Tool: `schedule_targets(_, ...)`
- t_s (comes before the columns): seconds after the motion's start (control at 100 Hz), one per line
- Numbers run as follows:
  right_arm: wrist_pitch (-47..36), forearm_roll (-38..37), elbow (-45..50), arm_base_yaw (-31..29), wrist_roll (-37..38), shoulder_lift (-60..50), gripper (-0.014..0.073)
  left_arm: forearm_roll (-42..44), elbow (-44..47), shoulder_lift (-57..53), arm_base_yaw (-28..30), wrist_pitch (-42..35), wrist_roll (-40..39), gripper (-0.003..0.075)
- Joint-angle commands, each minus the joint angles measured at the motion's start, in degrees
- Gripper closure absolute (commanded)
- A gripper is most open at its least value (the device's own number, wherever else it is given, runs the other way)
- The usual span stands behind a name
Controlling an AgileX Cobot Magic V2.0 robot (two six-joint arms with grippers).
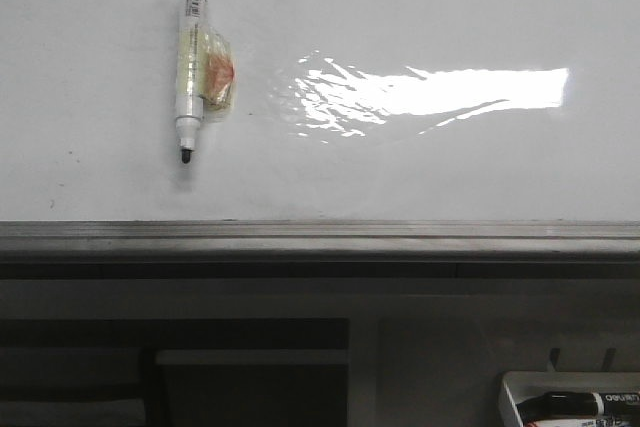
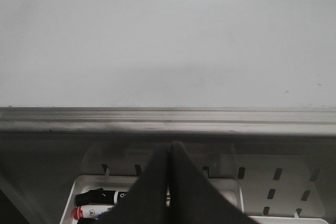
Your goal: Write number 5 on whiteboard
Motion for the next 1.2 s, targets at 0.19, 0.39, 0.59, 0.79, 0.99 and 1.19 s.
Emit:
schedule_targets(0.19, -0.9, 0.1, 1.4, -0.3, -0.6, -1.0, 0.0655, -0.5, 0.9, -1.5, 0.2, -3.2, -0.2, 0.0741)
schedule_targets(0.39, -0.9, 0.1, 1.4, -0.3, -0.6, -1.0, 0.0655, -0.5, 0.9, -1.5, 0.2, -3.2, -0.2, 0.0741)
schedule_targets(0.59, -0.9, 0.1, 1.4, -0.3, -0.6, -1.0, 0.0655, -0.5, 0.9, -1.5, 0.2, -3.2, -0.2, 0.0741)
schedule_targets(0.79, -0.5, -2.7, 1.4, -0.3, -0.6, -1.0, 0.0655, 1.5, 0.9, -1.5, 0.2, -4.4, -0.1, 0.0741)
schedule_targets(0.99, -17.9, -8.5, 1.4, -0.3, -0.1, -1.0, 0.0655, -4.0, 0.9, -1.5, 0.2, -12.6, -0.2, 0.0741)
schedule_targets(1.19, -42.0, -5.7, 1.4, -0.3, 1.6, -1.0, 0.0655, -25.4, 0.9, -1.5, 0.2, -20.9, -0.2, 0.0741)
